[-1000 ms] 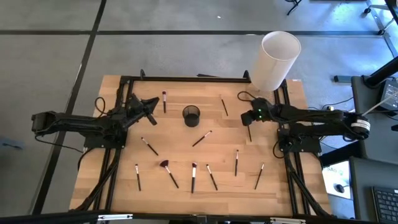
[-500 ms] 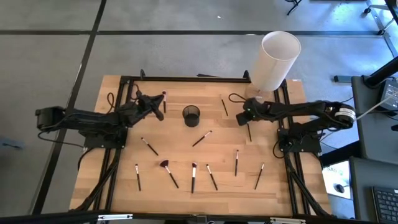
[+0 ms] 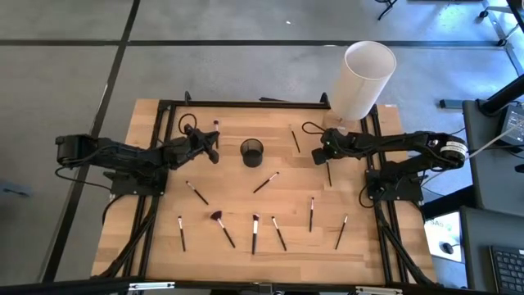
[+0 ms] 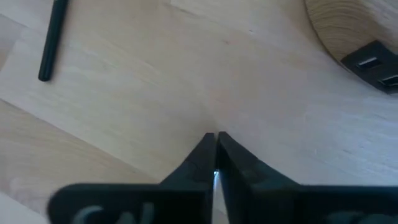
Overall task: Put items in baskets/containers
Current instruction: Put the black eyeshadow brush into the black pen holder
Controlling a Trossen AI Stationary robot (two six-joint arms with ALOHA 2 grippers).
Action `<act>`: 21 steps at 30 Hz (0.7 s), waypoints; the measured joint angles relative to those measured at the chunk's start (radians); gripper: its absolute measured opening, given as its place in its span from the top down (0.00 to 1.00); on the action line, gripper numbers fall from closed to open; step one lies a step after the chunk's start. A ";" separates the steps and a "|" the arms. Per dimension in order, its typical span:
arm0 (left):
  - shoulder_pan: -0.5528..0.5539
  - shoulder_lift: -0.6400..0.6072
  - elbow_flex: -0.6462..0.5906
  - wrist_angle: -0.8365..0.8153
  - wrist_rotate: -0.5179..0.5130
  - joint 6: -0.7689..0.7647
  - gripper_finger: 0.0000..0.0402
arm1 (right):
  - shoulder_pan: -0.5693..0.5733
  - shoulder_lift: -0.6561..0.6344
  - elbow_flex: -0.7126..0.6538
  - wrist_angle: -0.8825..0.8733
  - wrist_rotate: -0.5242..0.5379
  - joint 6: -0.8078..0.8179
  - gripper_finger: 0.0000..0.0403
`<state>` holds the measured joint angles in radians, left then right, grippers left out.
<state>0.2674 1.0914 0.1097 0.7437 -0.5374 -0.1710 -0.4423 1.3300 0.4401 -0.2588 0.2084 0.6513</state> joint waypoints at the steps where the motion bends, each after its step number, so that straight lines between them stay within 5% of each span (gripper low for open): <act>1: -0.005 0.002 0.000 0.000 0.000 -0.003 0.93 | 0.000 0.000 0.000 0.001 -0.001 -0.004 0.98; 11: -0.046 0.003 0.000 -0.016 0.000 -0.002 0.93 | 0.058 -0.066 0.036 0.146 -0.044 -0.067 0.99; 17: -0.043 0.002 0.000 0.020 -0.002 0.010 0.93 | 0.153 -0.092 0.124 0.479 -0.028 -0.258 0.99; 21: -0.023 0.001 0.000 0.187 0.000 0.143 0.93 | 0.192 -0.044 0.165 0.804 0.027 -0.457 0.99</act>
<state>0.2449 1.0920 0.1097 0.9307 -0.5374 -0.0276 -0.2500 1.2863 0.6052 0.5457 0.2357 0.1944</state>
